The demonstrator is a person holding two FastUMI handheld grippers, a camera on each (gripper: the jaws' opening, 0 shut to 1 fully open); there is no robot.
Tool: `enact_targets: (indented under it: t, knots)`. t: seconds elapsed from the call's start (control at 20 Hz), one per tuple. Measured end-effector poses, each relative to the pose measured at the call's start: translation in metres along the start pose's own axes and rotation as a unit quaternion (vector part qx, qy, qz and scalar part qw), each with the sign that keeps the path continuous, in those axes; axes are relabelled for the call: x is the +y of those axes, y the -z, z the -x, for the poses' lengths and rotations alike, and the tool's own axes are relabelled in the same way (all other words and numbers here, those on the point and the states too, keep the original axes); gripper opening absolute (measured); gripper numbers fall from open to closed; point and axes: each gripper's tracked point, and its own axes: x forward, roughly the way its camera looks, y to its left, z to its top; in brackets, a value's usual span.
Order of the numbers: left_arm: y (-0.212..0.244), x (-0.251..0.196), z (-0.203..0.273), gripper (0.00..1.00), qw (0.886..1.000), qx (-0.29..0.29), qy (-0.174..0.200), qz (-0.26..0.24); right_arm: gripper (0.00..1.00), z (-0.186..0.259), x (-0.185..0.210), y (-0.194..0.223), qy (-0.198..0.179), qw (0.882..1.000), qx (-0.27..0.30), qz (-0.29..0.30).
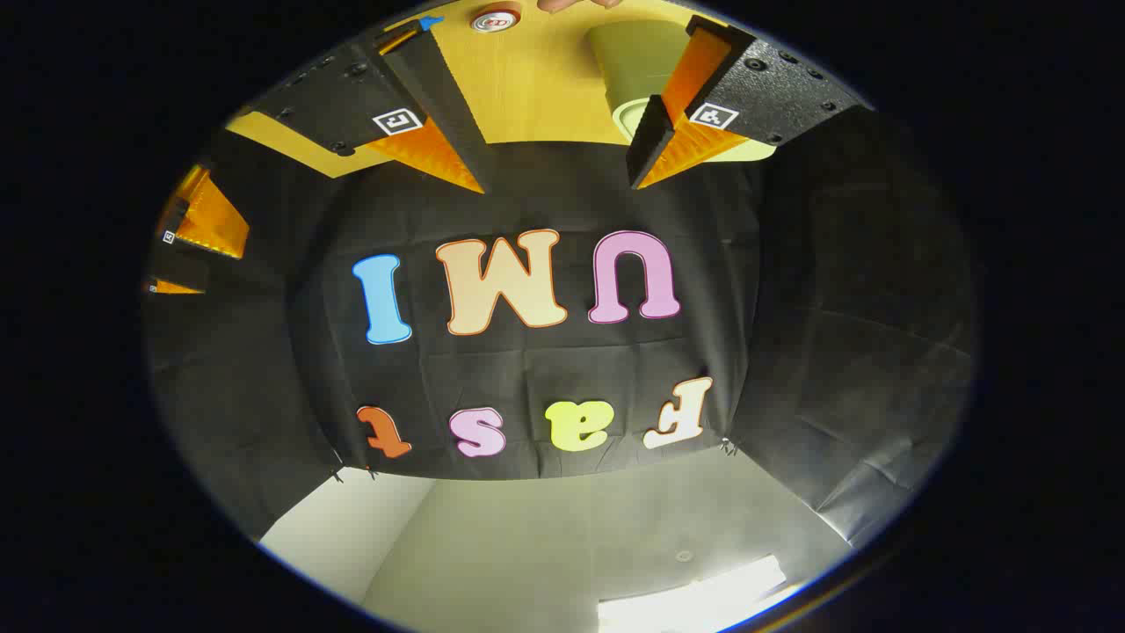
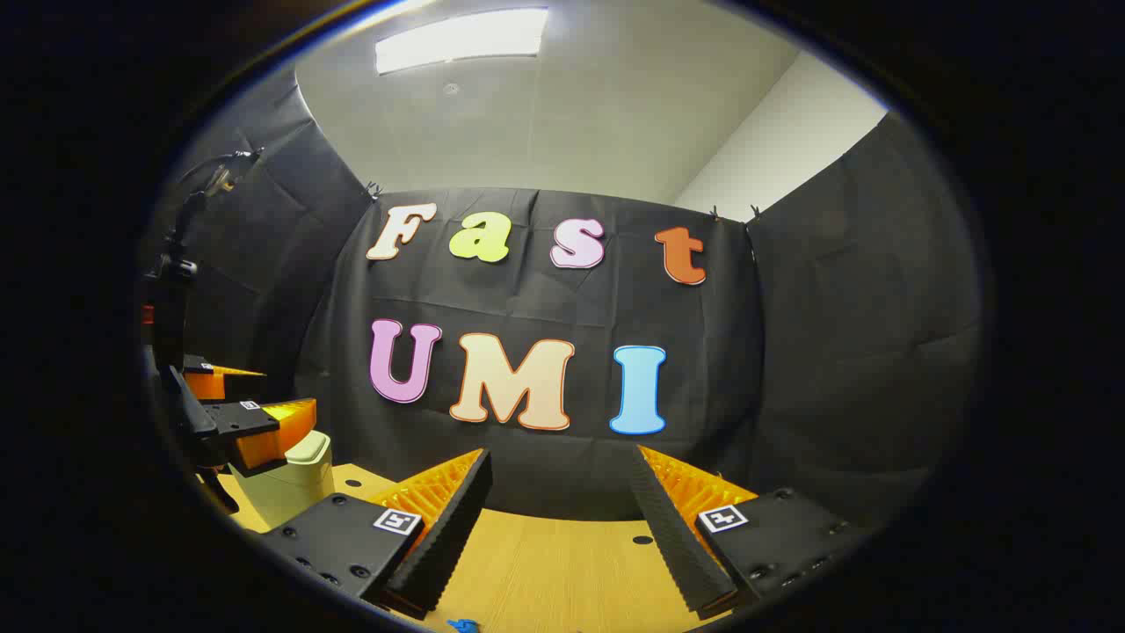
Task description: Press the lid of the desktop garbage bin to open it, pick up the crumpled paper on the desktop and throw it into the bin, then pick up the pop can on the desktop and drop it into the bin, and finally close the garbage bin lid.
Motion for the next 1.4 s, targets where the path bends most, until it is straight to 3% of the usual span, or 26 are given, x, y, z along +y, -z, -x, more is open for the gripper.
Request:
enact_targets:
  t: [0.3,0.35,0.4,0.95,1.05,1.1,1.3,1.4]
  knots:
    - [0.0,0.003,0.0,0.94,1.0,0.002,-0.007,0.005,0.98,-0.003,0.005,0.0,-0.007,1.0,0.0,-0.002]
    - [-0.001,0.004,0.001,0.99,1.0,0.0,-0.008,0.005,0.98,-0.004,0.005,0.0,-0.008,1.0,-0.001,-0.003]
    - [-0.003,0.004,0.001,0.94,1.0,-0.001,-0.009,0.006,0.98,-0.004,0.005,-0.001,-0.008,1.0,-0.001,-0.004]
    - [-0.001,0.007,0.007,0.94,1.0,-0.004,-0.02,0.017,0.98,-0.006,0.007,-0.003,-0.016,1.0,-0.005,-0.015]
    - [-0.004,0.009,0.006,0.99,1.0,-0.007,-0.024,0.014,0.98,-0.006,0.008,-0.006,-0.022,1.0,-0.01,-0.014]
    - [-0.003,0.009,0.006,0.94,1.0,-0.005,-0.024,0.012,0.98,-0.007,0.008,-0.007,-0.024,1.0,-0.012,-0.014]
    - [-0.004,0.002,0.007,0.97,1.0,-0.003,-0.018,-0.007,0.98,-0.009,0.003,-0.005,-0.029,0.999,-0.018,-0.027]
    - [-0.002,-0.001,0.007,0.91,1.0,-0.004,-0.013,-0.015,0.98,-0.011,0.006,0.003,-0.04,0.999,-0.002,-0.035]
